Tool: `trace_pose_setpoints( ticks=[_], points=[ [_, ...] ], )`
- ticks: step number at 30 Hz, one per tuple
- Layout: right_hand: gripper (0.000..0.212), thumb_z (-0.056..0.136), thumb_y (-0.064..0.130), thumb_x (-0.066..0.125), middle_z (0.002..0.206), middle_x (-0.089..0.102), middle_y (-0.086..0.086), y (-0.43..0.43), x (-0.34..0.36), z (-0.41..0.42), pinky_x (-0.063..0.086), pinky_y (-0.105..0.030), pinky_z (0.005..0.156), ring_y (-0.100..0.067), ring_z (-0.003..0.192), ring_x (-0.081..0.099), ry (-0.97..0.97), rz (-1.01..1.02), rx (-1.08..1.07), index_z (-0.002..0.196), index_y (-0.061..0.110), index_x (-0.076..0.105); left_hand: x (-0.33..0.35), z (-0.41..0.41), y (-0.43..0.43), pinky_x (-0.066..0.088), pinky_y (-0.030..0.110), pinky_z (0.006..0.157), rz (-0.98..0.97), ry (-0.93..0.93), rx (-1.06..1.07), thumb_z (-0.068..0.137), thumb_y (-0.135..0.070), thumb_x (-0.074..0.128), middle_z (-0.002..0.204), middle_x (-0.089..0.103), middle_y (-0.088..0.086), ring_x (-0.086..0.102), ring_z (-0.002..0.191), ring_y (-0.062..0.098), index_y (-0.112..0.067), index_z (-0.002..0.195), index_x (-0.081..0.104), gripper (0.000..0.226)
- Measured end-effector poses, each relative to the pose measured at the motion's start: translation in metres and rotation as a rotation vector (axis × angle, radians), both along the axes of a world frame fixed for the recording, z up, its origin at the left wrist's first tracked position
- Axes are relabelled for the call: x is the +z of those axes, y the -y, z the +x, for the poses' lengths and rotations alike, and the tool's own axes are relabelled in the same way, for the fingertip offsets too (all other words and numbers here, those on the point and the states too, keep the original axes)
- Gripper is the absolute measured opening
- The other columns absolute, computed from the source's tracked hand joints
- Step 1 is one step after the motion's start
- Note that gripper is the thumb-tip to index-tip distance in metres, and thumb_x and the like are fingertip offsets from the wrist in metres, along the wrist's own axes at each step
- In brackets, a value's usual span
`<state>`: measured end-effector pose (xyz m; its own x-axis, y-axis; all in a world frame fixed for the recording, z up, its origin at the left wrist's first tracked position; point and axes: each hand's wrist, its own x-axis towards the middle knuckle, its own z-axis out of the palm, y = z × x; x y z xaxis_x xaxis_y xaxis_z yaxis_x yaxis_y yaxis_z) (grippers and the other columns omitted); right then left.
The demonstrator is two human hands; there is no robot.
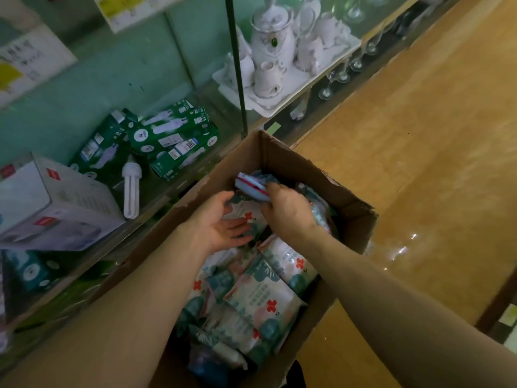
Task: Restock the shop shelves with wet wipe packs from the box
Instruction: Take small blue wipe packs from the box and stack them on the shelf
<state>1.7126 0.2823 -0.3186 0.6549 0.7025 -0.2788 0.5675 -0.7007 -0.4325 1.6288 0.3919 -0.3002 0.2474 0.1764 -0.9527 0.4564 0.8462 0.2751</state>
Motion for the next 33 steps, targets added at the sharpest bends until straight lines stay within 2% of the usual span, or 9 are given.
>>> trace_pose_setpoints(
  ticks=[5, 7, 12, 16, 20, 22, 26, 31, 33],
  points=[
    [0.037, 0.09, 0.016, 0.056, 0.114, 0.064, -0.008, 0.027, 0.041, -0.013, 0.045, -0.026, 0.076, -0.024, 0.099, 0.061, -0.175, 0.282, 0.003, 0.127, 0.012, 0.056, 0.02, 0.0, -0.001, 0.047, 0.051, 0.08, -0.102, 0.146, 0.055, 0.089, -0.054, 0.051, 0.115, 0.059, 0.027, 0.057, 0.105, 0.04, -0.003, 0.124, 0.053, 0.062],
    [0.038, 0.09, 0.011, 0.055, 0.12, 0.062, -0.006, 0.039, 0.06, -0.017, 0.044, -0.023, 0.082, -0.021, 0.105, 0.058, -0.232, 0.322, -0.022, 0.128, 0.011, 0.056, 0.028, -0.003, 0.0, 0.051, 0.045, 0.074, -0.115, 0.178, 0.016, 0.09, -0.059, 0.046, 0.107, 0.063, 0.025, 0.061, 0.096, 0.036, 0.0, 0.117, 0.057, 0.066],
    [0.034, 0.089, 0.0, 0.048, 0.122, 0.055, -0.001, 0.061, 0.094, -0.031, 0.044, -0.024, 0.088, -0.016, 0.106, 0.054, -0.207, 0.356, -0.233, 0.114, 0.017, 0.064, 0.057, -0.005, 0.023, 0.057, 0.029, 0.048, 0.009, 0.137, -0.204, 0.097, -0.018, 0.05, 0.089, 0.061, 0.017, 0.061, 0.075, 0.023, 0.002, 0.112, 0.054, 0.026],
    [0.04, 0.095, 0.0, 0.033, 0.118, 0.061, -0.012, 0.079, 0.118, -0.05, 0.057, -0.033, 0.075, -0.025, 0.094, 0.063, -0.622, 0.465, -0.706, 0.122, 0.016, 0.058, 0.091, -0.009, 0.044, 0.05, 0.038, 0.076, 0.121, 0.163, -0.327, 0.095, -0.008, 0.05, 0.083, 0.059, 0.015, 0.058, 0.071, 0.022, -0.001, 0.089, 0.052, 0.01],
    [0.024, 0.099, 0.013, 0.038, 0.089, 0.064, -0.008, 0.106, 0.159, -0.073, 0.058, -0.03, 0.053, -0.017, 0.063, 0.066, -0.871, 0.697, -0.986, 0.121, 0.013, 0.05, 0.128, -0.02, 0.056, 0.046, 0.043, 0.083, 0.185, 0.235, -0.481, 0.094, -0.005, 0.051, 0.086, 0.06, 0.015, 0.059, 0.073, 0.023, -0.001, 0.088, 0.053, 0.007],
    [0.029, 0.097, 0.018, 0.048, 0.085, 0.063, -0.009, 0.121, 0.181, -0.087, 0.056, -0.029, 0.05, -0.017, 0.06, 0.066, -0.867, 0.743, -1.015, 0.124, 0.008, 0.047, 0.151, -0.025, 0.067, 0.048, 0.044, 0.081, 0.218, 0.287, -0.554, 0.093, -0.004, 0.052, 0.087, 0.061, 0.016, 0.06, 0.074, 0.024, -0.001, 0.09, 0.055, 0.006],
    [0.044, 0.092, 0.01, 0.055, 0.08, 0.059, -0.007, 0.152, 0.229, -0.118, 0.052, -0.024, 0.044, -0.011, 0.052, 0.061, -0.764, 0.761, -1.041, 0.134, 0.006, 0.039, 0.204, -0.036, 0.1, 0.058, 0.04, 0.056, 0.218, 0.406, -0.728, 0.093, -0.005, 0.051, 0.085, 0.062, 0.017, 0.061, 0.073, 0.025, -0.001, 0.093, 0.055, 0.005],
    [0.036, 0.093, 0.014, 0.055, 0.077, 0.059, -0.01, 0.203, 0.285, -0.152, 0.048, -0.019, 0.041, -0.018, 0.059, 0.056, -0.577, 0.83, -1.139, 0.127, 0.007, 0.047, 0.265, -0.051, 0.153, 0.055, 0.03, 0.05, 0.252, 0.52, -0.934, 0.092, -0.011, 0.051, 0.079, 0.059, 0.012, 0.059, 0.069, 0.021, -0.007, 0.088, 0.055, 0.007],
    [0.026, 0.093, 0.015, 0.053, 0.072, 0.06, -0.008, 0.227, 0.304, -0.168, 0.047, -0.018, 0.042, -0.016, 0.057, 0.057, -0.512, 0.851, -1.162, 0.117, 0.005, 0.054, 0.285, -0.057, 0.178, 0.054, 0.031, 0.055, 0.26, 0.558, -1.008, 0.091, -0.012, 0.051, 0.078, 0.059, 0.011, 0.058, 0.068, 0.021, -0.007, 0.088, 0.055, 0.008]
  ],
)
